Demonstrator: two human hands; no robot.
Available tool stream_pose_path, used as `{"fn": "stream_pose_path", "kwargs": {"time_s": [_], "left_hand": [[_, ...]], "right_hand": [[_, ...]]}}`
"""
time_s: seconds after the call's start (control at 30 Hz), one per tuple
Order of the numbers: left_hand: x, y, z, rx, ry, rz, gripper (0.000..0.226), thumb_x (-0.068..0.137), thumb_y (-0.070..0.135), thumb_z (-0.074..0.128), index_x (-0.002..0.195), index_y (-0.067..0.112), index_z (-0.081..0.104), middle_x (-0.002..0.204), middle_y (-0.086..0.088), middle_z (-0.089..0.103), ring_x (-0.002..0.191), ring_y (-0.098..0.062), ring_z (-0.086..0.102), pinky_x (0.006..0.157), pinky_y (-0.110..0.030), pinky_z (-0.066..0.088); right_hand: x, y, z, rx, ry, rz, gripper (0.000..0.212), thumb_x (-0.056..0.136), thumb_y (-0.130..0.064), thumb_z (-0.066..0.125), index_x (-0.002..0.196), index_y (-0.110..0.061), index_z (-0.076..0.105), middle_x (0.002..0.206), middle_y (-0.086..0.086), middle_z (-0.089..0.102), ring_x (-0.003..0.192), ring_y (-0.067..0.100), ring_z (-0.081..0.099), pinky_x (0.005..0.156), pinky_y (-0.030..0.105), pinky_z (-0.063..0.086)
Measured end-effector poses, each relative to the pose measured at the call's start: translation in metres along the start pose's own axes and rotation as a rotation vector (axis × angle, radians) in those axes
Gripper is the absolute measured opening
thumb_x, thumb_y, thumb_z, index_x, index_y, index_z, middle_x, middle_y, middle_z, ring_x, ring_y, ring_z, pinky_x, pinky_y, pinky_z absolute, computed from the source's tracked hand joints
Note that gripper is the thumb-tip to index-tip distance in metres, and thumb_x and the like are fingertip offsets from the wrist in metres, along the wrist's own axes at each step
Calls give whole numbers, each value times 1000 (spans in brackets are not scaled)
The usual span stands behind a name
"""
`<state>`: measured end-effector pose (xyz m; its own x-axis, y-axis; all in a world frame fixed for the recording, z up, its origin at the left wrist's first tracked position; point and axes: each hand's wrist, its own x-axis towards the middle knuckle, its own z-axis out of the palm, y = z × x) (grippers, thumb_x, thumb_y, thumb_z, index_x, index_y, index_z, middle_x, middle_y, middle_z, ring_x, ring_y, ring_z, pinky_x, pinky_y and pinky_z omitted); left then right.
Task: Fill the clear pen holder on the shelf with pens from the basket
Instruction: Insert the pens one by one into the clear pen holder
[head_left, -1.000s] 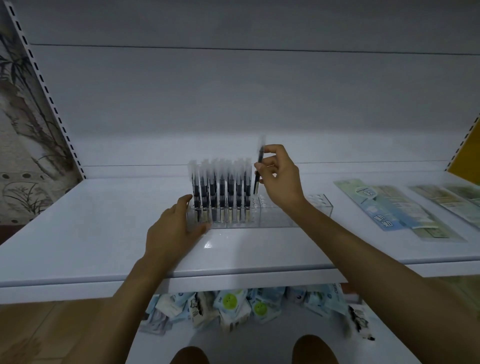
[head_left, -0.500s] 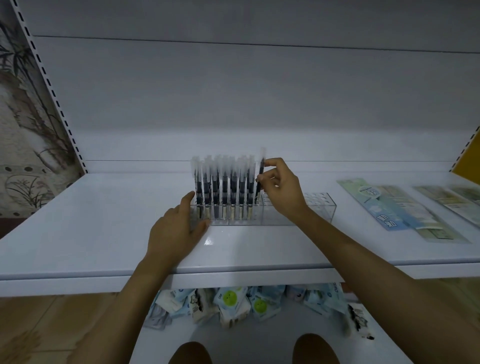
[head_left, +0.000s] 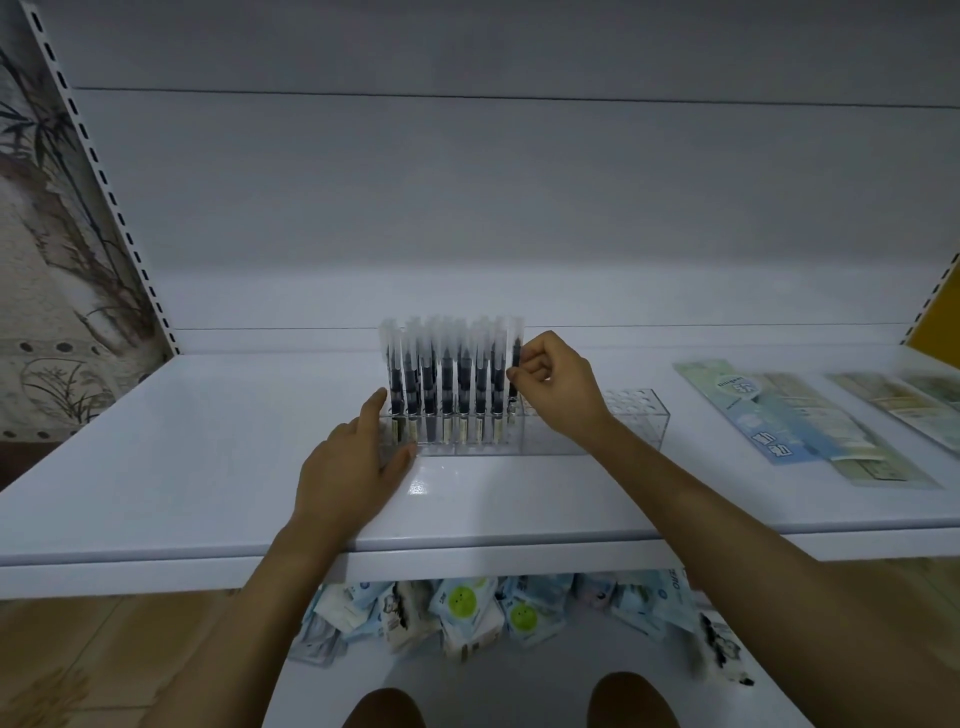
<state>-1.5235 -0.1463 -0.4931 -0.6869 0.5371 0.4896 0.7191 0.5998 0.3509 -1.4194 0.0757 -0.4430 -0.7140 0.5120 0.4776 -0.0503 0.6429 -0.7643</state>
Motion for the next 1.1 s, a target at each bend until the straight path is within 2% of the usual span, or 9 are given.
{"fn": "stream_pose_path", "kwargs": {"time_s": [0.23,0.37,0.47,0.57,0.73,0.83,0.97,1.03,1.1], "left_hand": [[1,-3,2,-4,-24,-13,74,92,50,51,151,22,18,101,-6,65,87,-22,59,61,-30,44],[-1,-4,2,-63,-46,-6,77,91,47,54,152,21,15,100,-6,64,84,-20,57,62,-29,42],[-3,-6,4,-111,-70,11,82,90,44,57,153,20,11,100,-9,64,81,-20,55,63,-29,41],[-4,-8,5,-108,-63,8,82,91,45,57,153,21,9,102,-11,64,84,-25,58,66,-31,45],[-4,-8,5,-103,-66,-1,82,90,46,56,153,21,10,101,-11,64,84,-24,58,67,-32,47],[-5,-6,3,-94,-62,-9,81,91,45,56,153,21,11,107,-11,64,89,-25,59,68,-32,47],[-10,1,-1,42,30,-21,74,90,46,56,151,18,22,113,-4,64,95,-24,62,67,-34,51],[-11,3,-4,85,55,-37,67,91,45,55,146,17,32,106,-2,67,90,-24,63,63,-34,50],[-10,5,-5,110,60,-52,56,92,40,53,140,15,42,90,-1,68,78,-23,62,55,-31,47]], "right_hand": [[-1,-3,-2,-4,-22,33,11,88,-11,63,92,-12,53,72,-7,54,62,3,49,63,14,42],[0,-4,-3,1,-28,50,11,88,-11,63,96,-9,57,79,-1,59,65,7,52,63,14,43],[0,-4,-3,-16,-33,53,11,89,-11,61,99,-7,60,82,4,61,70,13,54,69,21,47],[0,-4,-1,-34,-43,53,10,90,-11,59,99,-8,60,78,-2,59,70,13,54,74,29,49],[0,-4,-2,-56,-51,52,12,90,-11,55,100,-9,61,82,-1,62,74,14,57,77,31,50],[0,-3,-1,-46,-45,47,9,87,-13,59,96,-13,61,75,-8,59,68,9,55,72,26,49],[1,-2,-1,-32,-44,36,8,86,-15,67,89,-12,61,66,-10,54,57,3,47,64,19,43],[1,-2,-1,-43,-43,35,7,87,-14,65,91,-9,62,65,-10,52,56,3,47,65,20,41],[1,-1,-2,-63,-43,33,8,88,-13,62,93,-6,62,66,-10,53,57,3,47,66,22,41]]}}
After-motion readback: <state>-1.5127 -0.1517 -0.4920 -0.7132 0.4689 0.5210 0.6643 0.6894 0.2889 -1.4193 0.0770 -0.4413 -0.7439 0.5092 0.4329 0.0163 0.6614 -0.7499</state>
